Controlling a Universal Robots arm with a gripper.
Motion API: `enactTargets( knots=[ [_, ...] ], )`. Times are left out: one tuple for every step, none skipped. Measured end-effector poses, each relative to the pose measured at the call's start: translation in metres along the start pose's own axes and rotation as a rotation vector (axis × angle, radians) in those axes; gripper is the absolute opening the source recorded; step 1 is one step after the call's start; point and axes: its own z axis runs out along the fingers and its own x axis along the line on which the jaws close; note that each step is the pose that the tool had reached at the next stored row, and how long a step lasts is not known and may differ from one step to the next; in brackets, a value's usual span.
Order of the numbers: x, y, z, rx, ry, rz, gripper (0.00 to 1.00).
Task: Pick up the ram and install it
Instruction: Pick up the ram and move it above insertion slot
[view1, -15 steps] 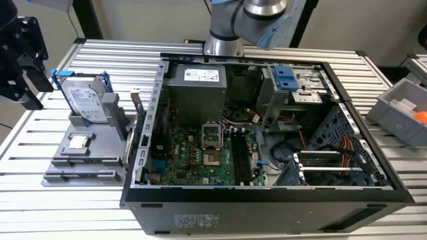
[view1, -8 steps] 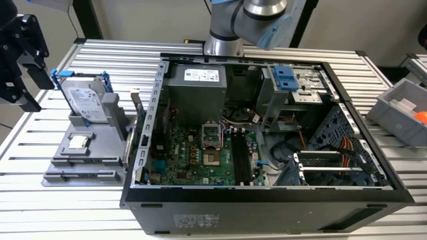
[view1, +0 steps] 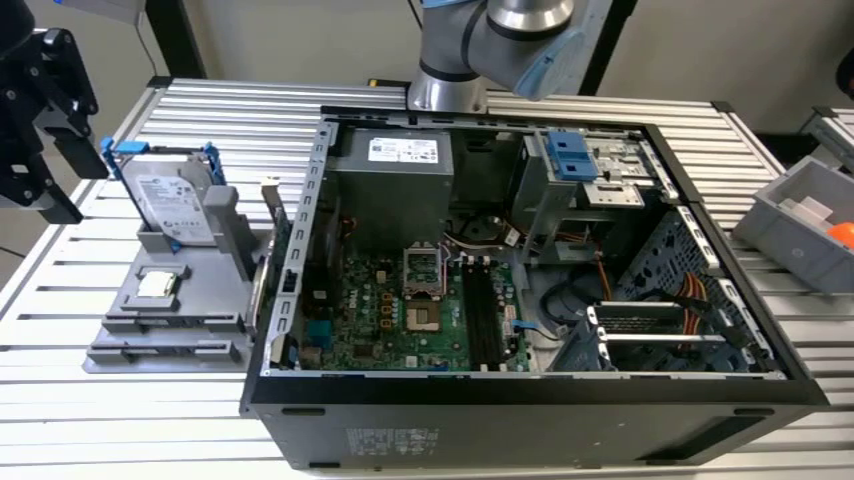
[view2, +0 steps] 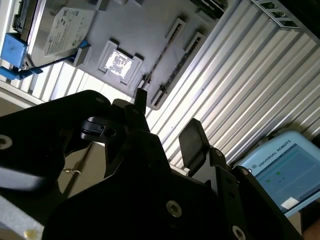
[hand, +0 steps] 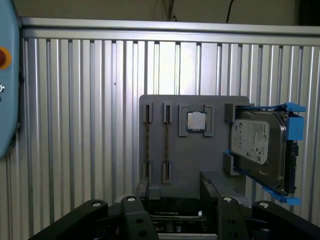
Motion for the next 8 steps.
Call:
enactTargets(
  knots=[
    [0.0000, 0.0000, 0.0000, -0.0001, 0.0000, 0.000, 1.00],
    [0.0000, 0.0000, 0.0000, 0.0000, -0.0001, 0.000, 1.00],
    [0.0000, 0.0000, 0.0000, -0.0001, -0.0001, 0.000, 1.00],
    [0.0000, 0.0000, 0.0001, -0.0001, -0.0001, 0.000, 1.00],
    [0.0000, 0.0000, 0.0001, -0.0002, -0.0001, 0.000, 1.00],
    [0.0000, 0.0000, 0.0005, -0.0007, -0.0002, 0.000, 1.00],
    [0.0000, 0.0000, 0.0008, -0.0018, -0.0002, -0.001, 1.00],
    [0.0000, 0.0000, 0.0012, -0.0031, -0.0001, -0.001, 1.00]
  ],
)
